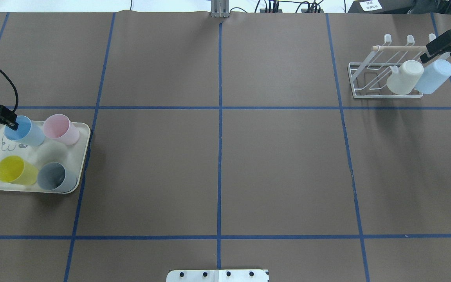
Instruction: Transfer IKEA cup to right arm and place on rack
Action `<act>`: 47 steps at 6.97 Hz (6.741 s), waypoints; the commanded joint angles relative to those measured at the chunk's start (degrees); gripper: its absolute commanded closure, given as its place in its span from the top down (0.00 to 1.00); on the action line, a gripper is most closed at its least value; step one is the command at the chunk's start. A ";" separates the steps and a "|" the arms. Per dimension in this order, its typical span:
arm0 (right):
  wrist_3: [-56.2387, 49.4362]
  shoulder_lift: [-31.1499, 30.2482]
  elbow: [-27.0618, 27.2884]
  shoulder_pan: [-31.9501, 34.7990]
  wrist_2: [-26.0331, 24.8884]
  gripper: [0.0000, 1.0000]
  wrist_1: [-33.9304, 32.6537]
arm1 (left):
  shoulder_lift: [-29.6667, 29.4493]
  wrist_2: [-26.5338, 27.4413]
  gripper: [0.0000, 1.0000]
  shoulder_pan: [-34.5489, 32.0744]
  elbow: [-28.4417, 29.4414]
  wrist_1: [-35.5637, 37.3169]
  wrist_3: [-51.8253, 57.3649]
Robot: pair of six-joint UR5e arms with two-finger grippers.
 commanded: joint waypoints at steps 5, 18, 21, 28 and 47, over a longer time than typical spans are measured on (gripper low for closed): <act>2.49 -0.43 2.29 -0.82 0.09 0.99 0.00 | -0.32 -3.61 0.27 0.38 1.32 -1.23 -0.67; 30.08 -0.60 13.19 -7.49 0.17 0.99 14.58 | -10.14 -14.34 0.00 -5.27 -19.69 -6.00 -45.66; 53.87 -0.52 12.13 -12.58 0.87 0.99 36.34 | -15.84 -14.17 0.00 6.67 -7.08 -39.44 -60.96; 92.50 4.83 11.78 -22.94 -2.77 0.98 74.45 | -22.91 9.88 0.00 21.72 -4.04 -78.20 -101.28; 102.86 12.93 5.36 -38.88 -22.94 0.97 100.37 | -25.11 18.79 0.00 30.00 -4.30 -92.11 -120.56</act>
